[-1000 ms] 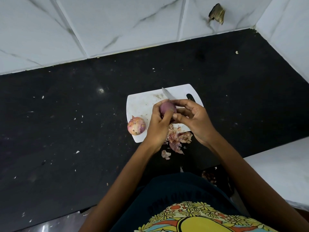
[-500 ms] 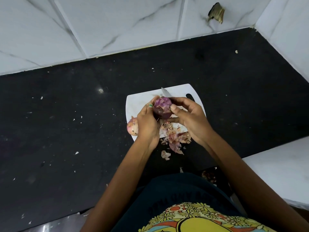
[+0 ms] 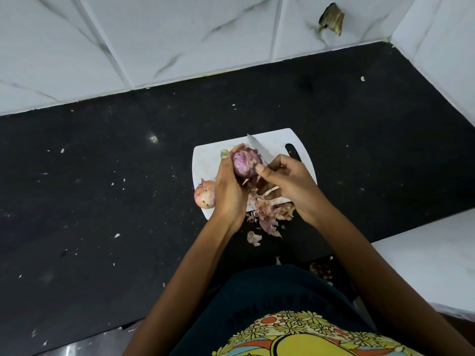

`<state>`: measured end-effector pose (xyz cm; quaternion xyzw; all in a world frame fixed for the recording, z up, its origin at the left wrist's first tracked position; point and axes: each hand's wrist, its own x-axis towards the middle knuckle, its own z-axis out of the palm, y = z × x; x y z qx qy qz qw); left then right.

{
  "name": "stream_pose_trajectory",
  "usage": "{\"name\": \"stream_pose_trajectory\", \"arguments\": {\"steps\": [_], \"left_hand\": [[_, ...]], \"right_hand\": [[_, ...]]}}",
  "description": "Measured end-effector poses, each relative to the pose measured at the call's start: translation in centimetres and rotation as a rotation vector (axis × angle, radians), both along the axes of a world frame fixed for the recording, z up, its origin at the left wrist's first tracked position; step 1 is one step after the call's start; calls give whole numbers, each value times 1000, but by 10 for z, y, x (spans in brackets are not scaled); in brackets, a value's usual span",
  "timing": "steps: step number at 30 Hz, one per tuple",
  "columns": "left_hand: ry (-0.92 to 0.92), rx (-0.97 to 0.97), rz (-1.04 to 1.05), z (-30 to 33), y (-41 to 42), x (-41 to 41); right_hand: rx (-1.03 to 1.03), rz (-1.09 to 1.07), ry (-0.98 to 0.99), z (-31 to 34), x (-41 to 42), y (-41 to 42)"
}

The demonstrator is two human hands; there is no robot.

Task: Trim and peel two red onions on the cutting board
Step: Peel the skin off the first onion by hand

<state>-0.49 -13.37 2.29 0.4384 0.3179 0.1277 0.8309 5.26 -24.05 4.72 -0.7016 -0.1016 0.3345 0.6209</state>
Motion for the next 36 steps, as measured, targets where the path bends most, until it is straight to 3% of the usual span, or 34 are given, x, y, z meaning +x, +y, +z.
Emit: {"name": "stream_pose_trajectory", "arguments": {"steps": [5,10,13,18,36], "left_hand": [[85,35,-24,2,1,-2],[137,127,-100,7,3,-4],[155,181,-116,11,3,-5],[172,301,-89,14,3,-5],[309,199,-238,22,8,-9]], "right_hand": [[-120,27,-497,-2,3,-7],[-51,71,-713,4,1,-6],[-42,181,-766,4,0,-4],[26,160,-825,3,3,-1],[-37,247,-690,7,9,-6]]}}
